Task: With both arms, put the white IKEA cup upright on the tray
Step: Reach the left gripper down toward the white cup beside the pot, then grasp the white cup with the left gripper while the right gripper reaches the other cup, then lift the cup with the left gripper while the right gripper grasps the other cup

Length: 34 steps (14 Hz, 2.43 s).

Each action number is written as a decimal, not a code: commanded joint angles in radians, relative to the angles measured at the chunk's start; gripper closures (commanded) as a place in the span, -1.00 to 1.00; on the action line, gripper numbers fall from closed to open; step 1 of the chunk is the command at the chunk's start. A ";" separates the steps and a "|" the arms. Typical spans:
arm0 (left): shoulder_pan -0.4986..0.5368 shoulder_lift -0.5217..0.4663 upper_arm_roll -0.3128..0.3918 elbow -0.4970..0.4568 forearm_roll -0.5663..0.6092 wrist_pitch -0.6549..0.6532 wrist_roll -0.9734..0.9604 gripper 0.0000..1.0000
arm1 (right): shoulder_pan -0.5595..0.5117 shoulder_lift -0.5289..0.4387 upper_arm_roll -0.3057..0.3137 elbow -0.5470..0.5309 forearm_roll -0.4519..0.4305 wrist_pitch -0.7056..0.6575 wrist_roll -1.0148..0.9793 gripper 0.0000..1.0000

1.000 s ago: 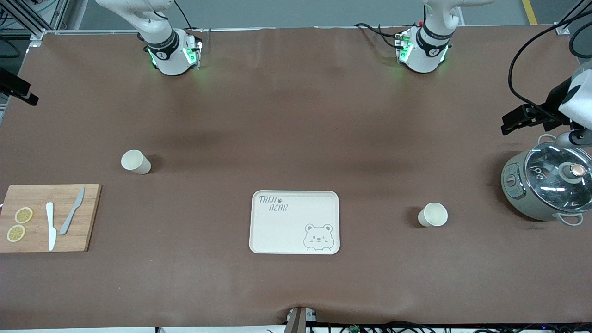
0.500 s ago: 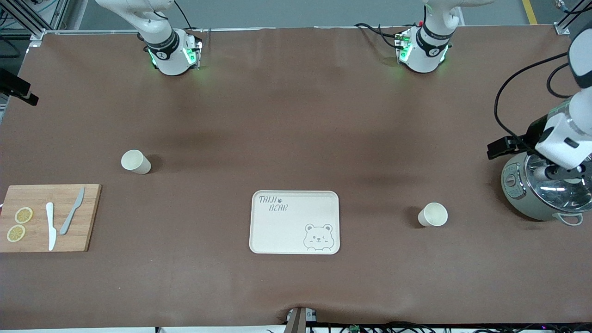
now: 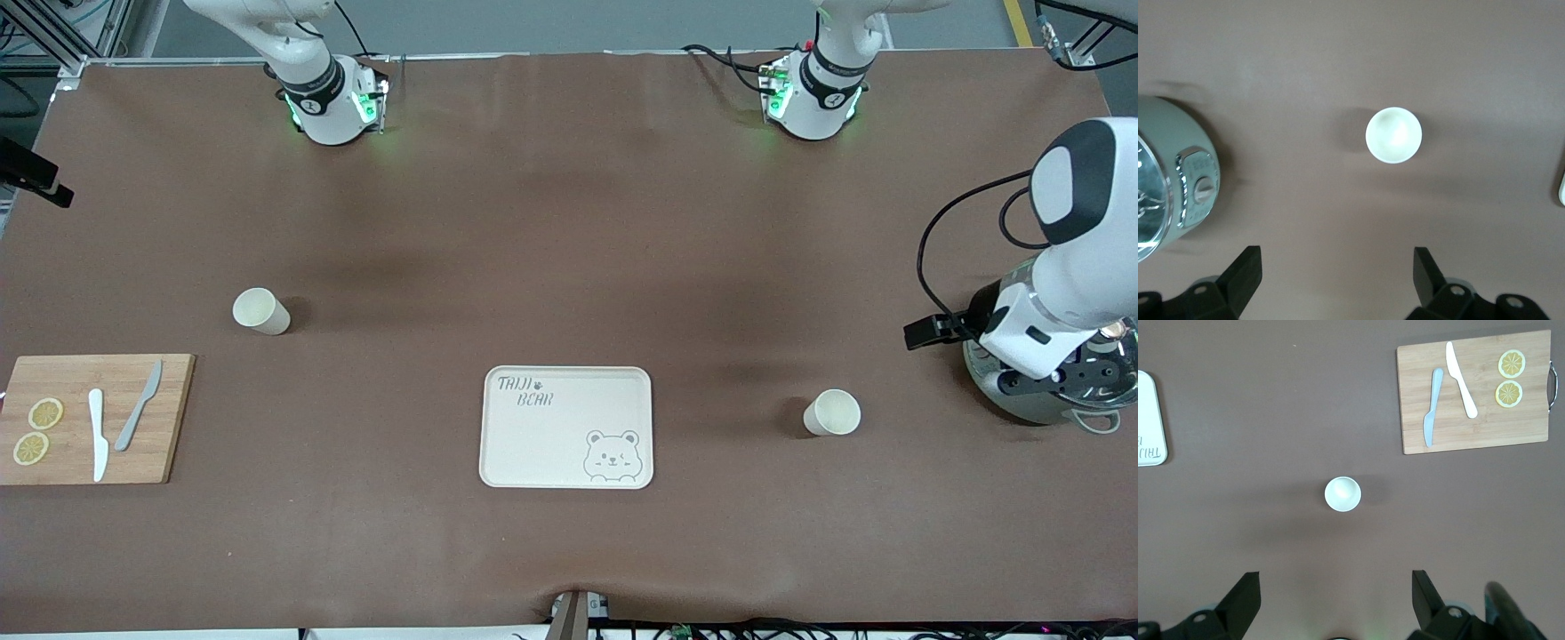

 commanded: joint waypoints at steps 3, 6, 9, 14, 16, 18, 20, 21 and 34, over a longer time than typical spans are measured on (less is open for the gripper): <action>-0.001 -0.014 -0.014 -0.140 -0.006 0.149 -0.058 -1.00 | -0.029 0.056 0.012 0.036 0.012 -0.012 -0.008 -1.00; -0.004 -0.011 -0.016 -0.243 -0.048 0.277 -0.100 -1.00 | -0.030 0.080 0.012 0.035 0.010 -0.014 -0.008 -1.00; 0.010 0.044 -0.016 -0.265 -0.048 0.388 -0.103 -1.00 | -0.032 0.099 0.012 0.036 0.009 -0.009 -0.011 -1.00; 0.045 0.168 -0.016 -0.248 -0.051 0.590 -0.107 -1.00 | -0.020 0.164 0.016 0.039 0.001 0.027 -0.010 -1.00; 0.031 0.200 -0.016 -0.211 -0.062 0.598 -0.109 -1.00 | -0.019 0.209 0.016 0.038 0.007 0.085 -0.010 -1.00; 0.031 0.226 -0.016 -0.191 -0.098 0.600 -0.112 -0.85 | -0.021 0.295 0.016 0.036 0.009 0.132 -0.011 -1.00; 0.027 0.240 -0.017 -0.188 -0.109 0.600 -0.111 -0.73 | -0.013 0.336 0.018 0.035 0.000 0.162 -0.011 -1.00; 0.024 0.251 -0.017 -0.191 -0.109 0.600 -0.111 -0.55 | -0.012 0.341 0.016 0.026 0.000 0.169 -0.008 -1.00; 0.018 0.302 -0.017 -0.188 -0.108 0.600 -0.092 1.00 | -0.048 0.289 0.016 -0.500 0.001 0.599 -0.008 -1.00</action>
